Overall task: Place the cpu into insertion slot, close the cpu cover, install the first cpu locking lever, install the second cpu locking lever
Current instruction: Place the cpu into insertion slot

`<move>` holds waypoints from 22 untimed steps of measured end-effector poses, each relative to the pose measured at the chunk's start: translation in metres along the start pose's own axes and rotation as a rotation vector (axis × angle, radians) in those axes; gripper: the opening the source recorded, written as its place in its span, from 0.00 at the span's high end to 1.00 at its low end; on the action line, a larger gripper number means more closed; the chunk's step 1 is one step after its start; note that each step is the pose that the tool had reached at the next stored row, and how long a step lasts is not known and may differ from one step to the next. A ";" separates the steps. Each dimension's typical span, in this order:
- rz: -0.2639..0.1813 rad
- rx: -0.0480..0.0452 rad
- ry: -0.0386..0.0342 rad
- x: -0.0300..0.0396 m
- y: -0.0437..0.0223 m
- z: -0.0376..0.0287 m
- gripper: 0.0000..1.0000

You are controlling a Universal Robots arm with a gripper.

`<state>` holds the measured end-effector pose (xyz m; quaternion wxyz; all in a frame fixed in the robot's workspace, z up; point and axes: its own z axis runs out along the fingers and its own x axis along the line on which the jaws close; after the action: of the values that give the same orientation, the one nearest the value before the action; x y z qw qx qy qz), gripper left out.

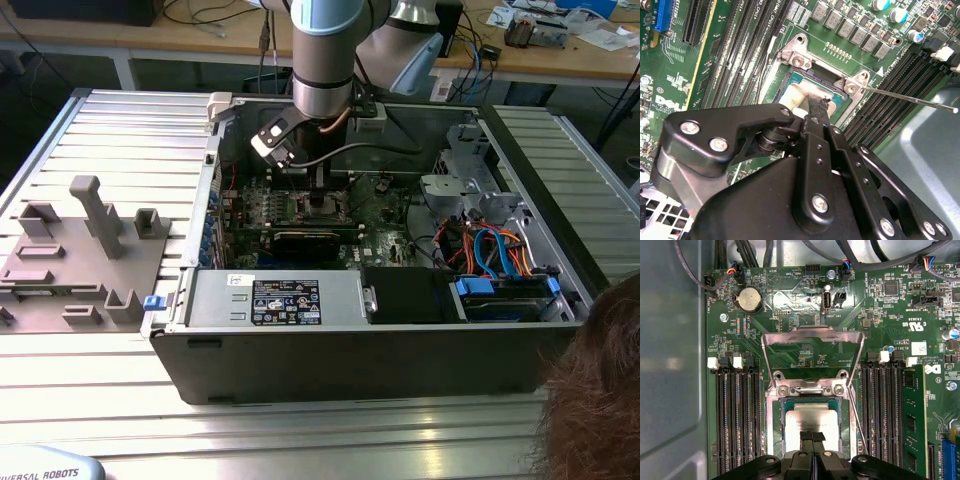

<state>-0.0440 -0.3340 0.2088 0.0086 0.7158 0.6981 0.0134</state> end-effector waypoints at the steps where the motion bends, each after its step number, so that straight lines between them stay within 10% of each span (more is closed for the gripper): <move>1: 0.000 0.0000 0.0001 0.0000 0.0000 0.0001 0.89; 22: -0.049 0.0016 0.0022 0.0002 0.0056 -0.0043 0.89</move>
<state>-0.0385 -0.3339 0.2133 0.0076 0.6985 0.7154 0.0134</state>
